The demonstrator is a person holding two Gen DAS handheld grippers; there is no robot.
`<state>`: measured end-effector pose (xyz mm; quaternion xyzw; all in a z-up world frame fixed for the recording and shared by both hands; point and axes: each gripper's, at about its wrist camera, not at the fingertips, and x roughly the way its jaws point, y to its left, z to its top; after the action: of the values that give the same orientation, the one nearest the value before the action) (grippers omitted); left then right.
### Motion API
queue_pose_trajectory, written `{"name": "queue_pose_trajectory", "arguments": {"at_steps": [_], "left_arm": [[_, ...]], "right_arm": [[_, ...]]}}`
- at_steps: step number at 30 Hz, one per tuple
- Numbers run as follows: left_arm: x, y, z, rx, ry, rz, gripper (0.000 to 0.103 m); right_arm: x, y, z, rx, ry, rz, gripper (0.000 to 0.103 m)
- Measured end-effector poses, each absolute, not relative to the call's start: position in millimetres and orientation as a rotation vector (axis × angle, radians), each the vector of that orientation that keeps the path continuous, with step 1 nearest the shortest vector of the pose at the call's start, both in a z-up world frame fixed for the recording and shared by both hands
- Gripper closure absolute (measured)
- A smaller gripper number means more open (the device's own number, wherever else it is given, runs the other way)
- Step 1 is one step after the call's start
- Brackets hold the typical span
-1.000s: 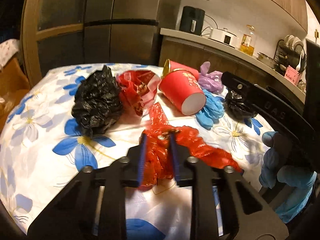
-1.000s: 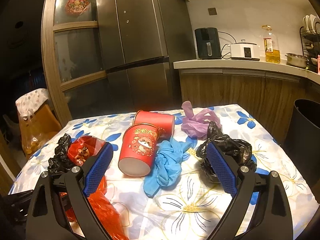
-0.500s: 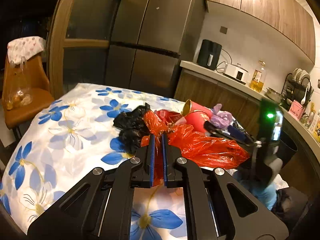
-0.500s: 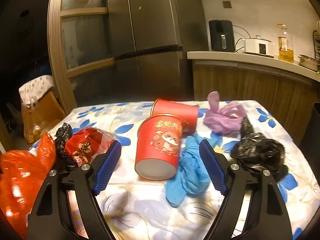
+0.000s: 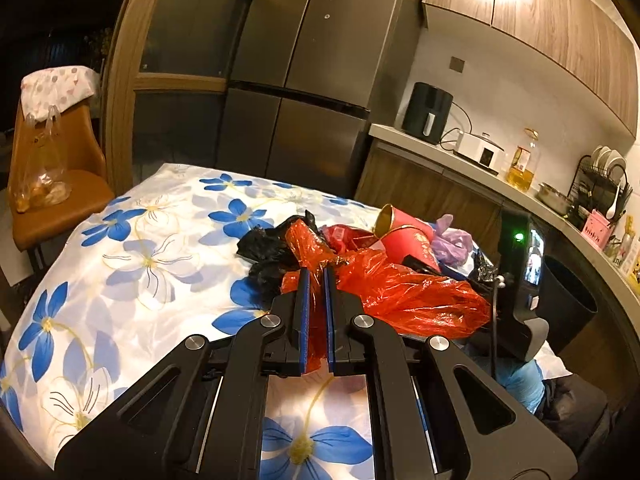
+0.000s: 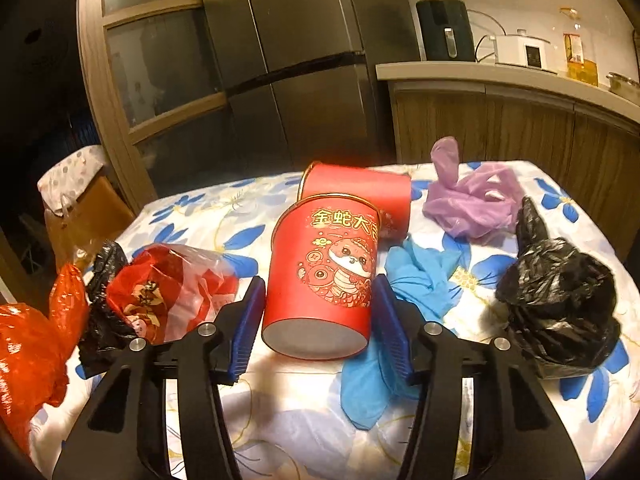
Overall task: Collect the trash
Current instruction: 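Grasp the red paper cup with the right tool while the left tool holds the red bag, then carry the red bag and red cup with both tools over the black bin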
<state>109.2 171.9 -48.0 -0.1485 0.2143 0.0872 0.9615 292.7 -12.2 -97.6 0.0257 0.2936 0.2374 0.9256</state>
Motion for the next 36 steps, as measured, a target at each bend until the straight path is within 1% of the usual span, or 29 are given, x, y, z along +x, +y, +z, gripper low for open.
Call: {"name": "queue_pose_trajectory", "arguments": {"at_steps": [6, 19, 36], "left_arm": [[108.2, 163.6, -42.3, -0.291, 0.419, 0.174, 0.097], [109.0, 122.1, -26.8, -0.254, 0.393, 0.134, 0.097], [143.9, 16.9, -8.4, -0.173, 0.377, -0.039, 0.097]], "right_arm": [[267.4, -32.6, -77.4, 0.078, 0.534, 0.502, 0.050], [212.7, -114.9, -35.3, 0.142, 0.402, 0.461, 0.050], [178.3, -227.2, -14.0, 0.197, 0.296, 0.273, 0.050]]}}
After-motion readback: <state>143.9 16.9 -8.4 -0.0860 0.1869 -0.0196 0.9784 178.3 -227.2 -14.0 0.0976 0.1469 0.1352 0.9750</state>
